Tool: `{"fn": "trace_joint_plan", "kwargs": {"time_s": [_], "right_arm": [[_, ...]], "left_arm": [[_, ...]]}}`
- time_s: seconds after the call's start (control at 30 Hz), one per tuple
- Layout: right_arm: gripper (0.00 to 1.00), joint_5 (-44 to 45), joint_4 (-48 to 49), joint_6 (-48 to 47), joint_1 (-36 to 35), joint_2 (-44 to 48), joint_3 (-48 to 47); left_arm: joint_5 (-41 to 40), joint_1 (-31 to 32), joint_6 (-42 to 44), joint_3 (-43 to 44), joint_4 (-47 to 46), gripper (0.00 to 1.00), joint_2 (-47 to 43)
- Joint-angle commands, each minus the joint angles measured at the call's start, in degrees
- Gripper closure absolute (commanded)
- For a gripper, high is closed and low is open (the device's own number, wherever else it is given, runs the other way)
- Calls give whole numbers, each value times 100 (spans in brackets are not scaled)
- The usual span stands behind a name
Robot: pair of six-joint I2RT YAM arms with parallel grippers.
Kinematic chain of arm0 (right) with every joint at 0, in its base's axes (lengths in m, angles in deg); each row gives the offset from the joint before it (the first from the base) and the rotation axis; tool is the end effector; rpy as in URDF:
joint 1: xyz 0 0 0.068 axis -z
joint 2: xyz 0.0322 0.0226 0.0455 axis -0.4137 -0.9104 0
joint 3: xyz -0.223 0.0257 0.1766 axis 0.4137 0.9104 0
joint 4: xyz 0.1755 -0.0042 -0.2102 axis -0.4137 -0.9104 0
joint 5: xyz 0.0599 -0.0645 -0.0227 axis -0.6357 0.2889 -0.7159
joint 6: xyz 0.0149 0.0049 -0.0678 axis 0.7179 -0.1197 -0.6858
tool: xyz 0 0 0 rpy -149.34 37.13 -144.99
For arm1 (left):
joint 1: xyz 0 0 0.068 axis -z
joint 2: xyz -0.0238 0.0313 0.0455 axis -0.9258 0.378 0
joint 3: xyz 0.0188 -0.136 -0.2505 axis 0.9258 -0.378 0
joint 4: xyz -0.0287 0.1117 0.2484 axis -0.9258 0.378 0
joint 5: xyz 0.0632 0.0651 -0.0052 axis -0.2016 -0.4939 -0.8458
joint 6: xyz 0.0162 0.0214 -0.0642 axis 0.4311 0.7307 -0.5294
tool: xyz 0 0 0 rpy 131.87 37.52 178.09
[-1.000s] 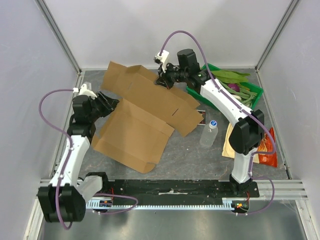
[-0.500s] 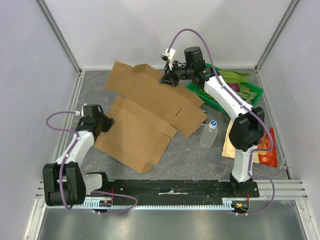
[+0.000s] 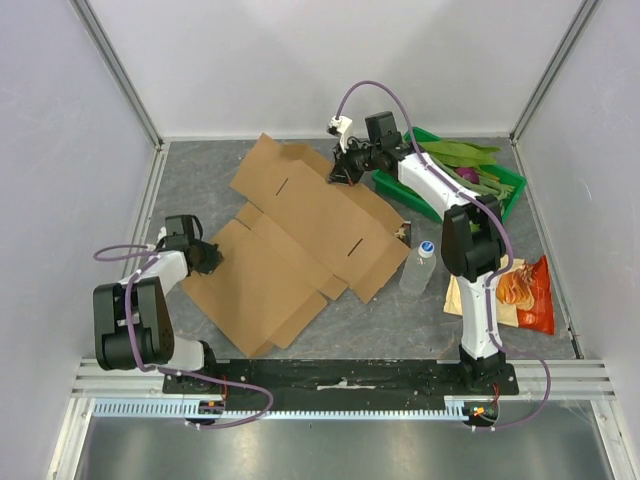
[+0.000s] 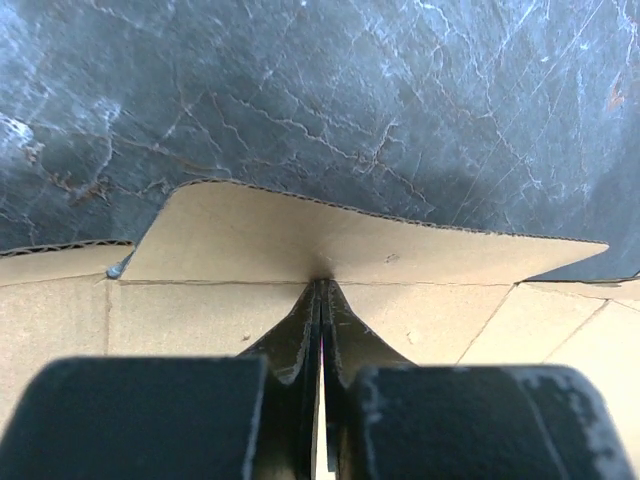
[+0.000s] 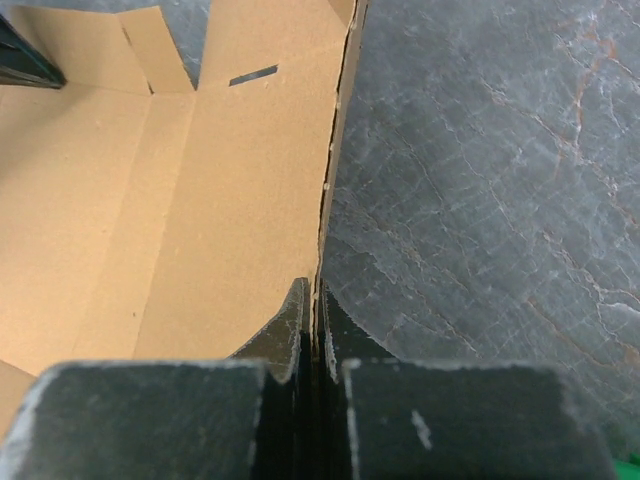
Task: Fold the paper box
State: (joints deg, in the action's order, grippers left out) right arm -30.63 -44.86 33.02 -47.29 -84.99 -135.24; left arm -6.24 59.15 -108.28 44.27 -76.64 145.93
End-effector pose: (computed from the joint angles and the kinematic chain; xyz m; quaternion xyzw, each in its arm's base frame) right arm 0.4764 0.2413 0.2584 -0.3939 0.7616 0.3582 0.3693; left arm 0.2703 0.0402 0.1369 -0.5374 0.7948 -0.1277 0.2513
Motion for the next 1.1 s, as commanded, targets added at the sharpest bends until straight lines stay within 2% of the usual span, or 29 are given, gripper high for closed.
{"fn": "trace_joint_plan", "kwargs": {"time_s": [0.0,0.1,0.13,0.17,0.2,0.3,0.43,0.57,0.67,0.9,1.07], "right_arm": [[100,262,364,-185,18,99,-226],[100,201,408,-273,26,118,-173],[100,175,408,-282,18,100,-217],[100,157,400,-282,18,83,-243],[100,148,399,-264,26,13,-270],[100,-88,408,-185,61,-102,-375],[100,-142,443,-115,62,-94,-323],[100,-203,558,17,62,-67,-279],[100,-273,663,131,62,-15,-244],[100,-274,935,420,35,47,-120],[100,-125,944,465,-35,91,-24]], "left_arm": [[-109,-243,30,-18,-135,94,35],[592,-234,671,18,-836,89,-122],[734,-208,934,-8,-1073,83,-288],[901,-156,1067,-34,-1398,68,-325],[1320,-138,1181,-9,-1906,66,-316],[2068,-138,1279,175,-2506,59,-97],[1940,-138,990,448,-2543,61,131],[1904,-129,744,940,-2385,79,772],[1939,-94,576,1178,-2420,85,1195],[2168,240,759,1302,-3017,88,1407],[2010,583,1313,1205,-3185,82,960]]}}
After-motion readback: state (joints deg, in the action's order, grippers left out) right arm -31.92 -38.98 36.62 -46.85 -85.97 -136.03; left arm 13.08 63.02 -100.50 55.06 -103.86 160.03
